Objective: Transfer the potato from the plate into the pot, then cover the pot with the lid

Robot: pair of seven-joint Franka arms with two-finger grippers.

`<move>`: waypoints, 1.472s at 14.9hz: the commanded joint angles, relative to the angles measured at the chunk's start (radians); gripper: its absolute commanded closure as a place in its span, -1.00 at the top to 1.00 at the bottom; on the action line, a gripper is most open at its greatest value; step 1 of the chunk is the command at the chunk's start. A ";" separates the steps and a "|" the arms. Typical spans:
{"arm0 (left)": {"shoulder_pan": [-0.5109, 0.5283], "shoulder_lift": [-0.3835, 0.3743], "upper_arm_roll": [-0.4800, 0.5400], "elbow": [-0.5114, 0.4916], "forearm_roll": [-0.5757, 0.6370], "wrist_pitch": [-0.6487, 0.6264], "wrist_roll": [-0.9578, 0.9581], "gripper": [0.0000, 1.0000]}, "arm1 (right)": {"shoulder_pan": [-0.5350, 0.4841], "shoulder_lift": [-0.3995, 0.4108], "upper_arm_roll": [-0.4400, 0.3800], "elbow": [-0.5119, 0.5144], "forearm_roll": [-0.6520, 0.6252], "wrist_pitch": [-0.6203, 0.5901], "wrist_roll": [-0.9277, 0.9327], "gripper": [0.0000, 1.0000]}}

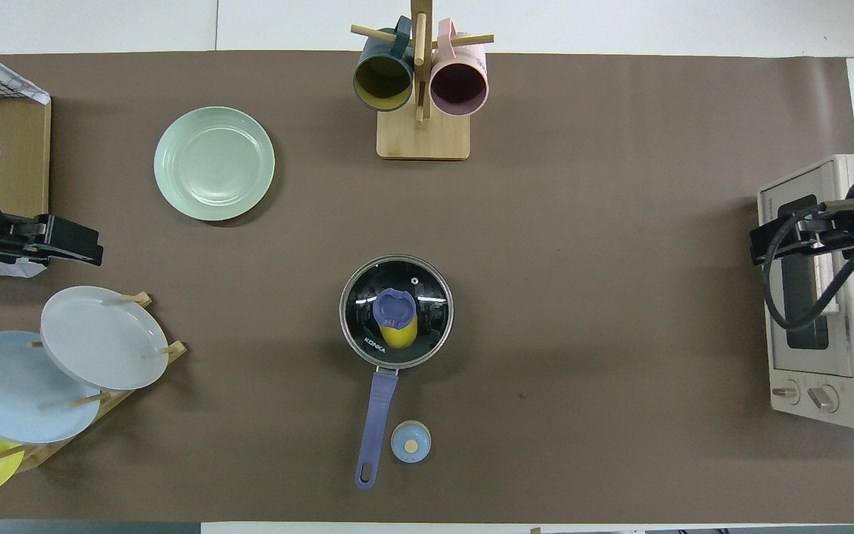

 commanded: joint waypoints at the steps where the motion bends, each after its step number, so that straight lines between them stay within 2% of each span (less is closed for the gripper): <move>1: 0.016 -0.014 -0.009 -0.016 -0.011 0.001 0.001 1.00 | -0.025 -0.003 -0.001 0.001 0.008 -0.011 -0.025 1.00; 22: 0.016 -0.014 -0.008 -0.016 -0.011 0.001 0.001 1.00 | -0.021 -0.017 0.005 -0.015 0.024 0.007 -0.019 1.00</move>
